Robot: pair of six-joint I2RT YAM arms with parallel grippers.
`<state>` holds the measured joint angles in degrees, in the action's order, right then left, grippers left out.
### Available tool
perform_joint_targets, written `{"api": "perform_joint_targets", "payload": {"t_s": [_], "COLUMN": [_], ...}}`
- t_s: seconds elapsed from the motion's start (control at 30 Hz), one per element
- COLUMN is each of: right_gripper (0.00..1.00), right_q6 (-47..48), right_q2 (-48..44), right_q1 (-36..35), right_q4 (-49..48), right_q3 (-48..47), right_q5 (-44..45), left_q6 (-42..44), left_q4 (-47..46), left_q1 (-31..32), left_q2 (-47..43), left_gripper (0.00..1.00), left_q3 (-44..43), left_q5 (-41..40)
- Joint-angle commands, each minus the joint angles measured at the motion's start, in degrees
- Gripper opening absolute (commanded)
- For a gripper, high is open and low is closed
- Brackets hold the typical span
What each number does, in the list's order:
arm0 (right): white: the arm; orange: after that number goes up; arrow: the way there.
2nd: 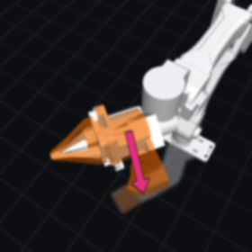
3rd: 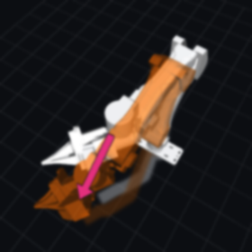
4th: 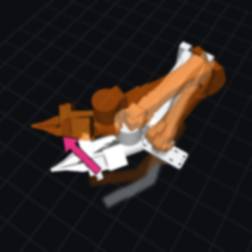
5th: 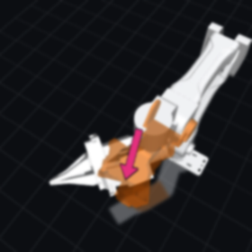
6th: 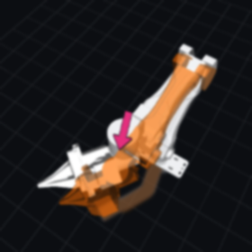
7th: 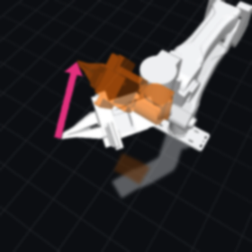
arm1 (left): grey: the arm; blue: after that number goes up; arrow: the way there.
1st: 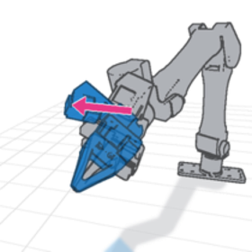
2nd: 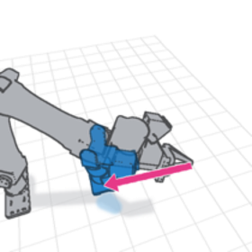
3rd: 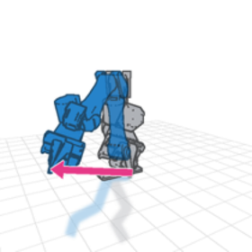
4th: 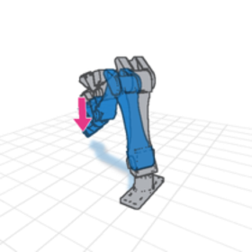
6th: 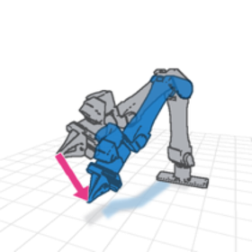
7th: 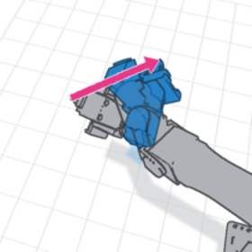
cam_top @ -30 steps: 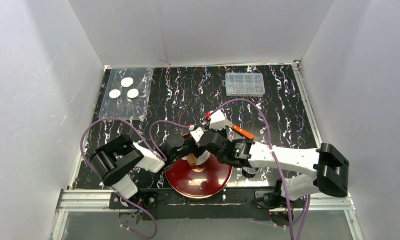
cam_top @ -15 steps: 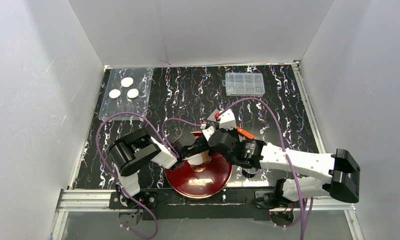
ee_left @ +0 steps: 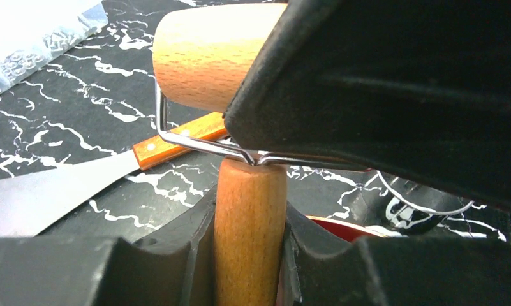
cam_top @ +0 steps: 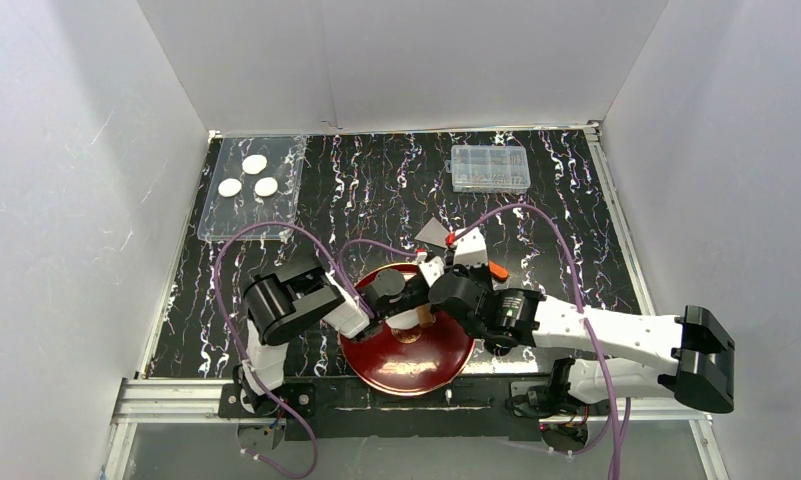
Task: Roll out the dumpling wrappers from the dough
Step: Flatten out the dough on the work surface.
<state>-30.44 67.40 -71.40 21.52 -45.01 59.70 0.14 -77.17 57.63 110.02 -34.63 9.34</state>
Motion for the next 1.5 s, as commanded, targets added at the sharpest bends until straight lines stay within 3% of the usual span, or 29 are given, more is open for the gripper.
{"api": "perform_joint_targets", "payload": {"t_s": [0.0,0.73,1.47], "right_gripper": [0.01,0.01,0.01], "right_q6": [2.7,-3.5,-8.2], "right_q2": [2.5,-3.8,-6.0], "right_q1": [-9.6,-15.5,-18.2], "right_q4": [-7.2,-3.3,0.4], "right_q3": [2.2,7.9,10.7], "right_q5": [-20.0,-10.4,-8.8], "left_q6": [-2.6,-4.1,-5.7], "left_q4": [15.7,12.6,11.9], "left_q1": [4.4,10.6,12.7], "left_q2": [5.9,15.9,21.9], "left_gripper": [0.0,0.0,0.0], "left_q3": [-6.2,-11.9,-16.8], "left_q5": [-7.0,-11.2,-13.7]}}
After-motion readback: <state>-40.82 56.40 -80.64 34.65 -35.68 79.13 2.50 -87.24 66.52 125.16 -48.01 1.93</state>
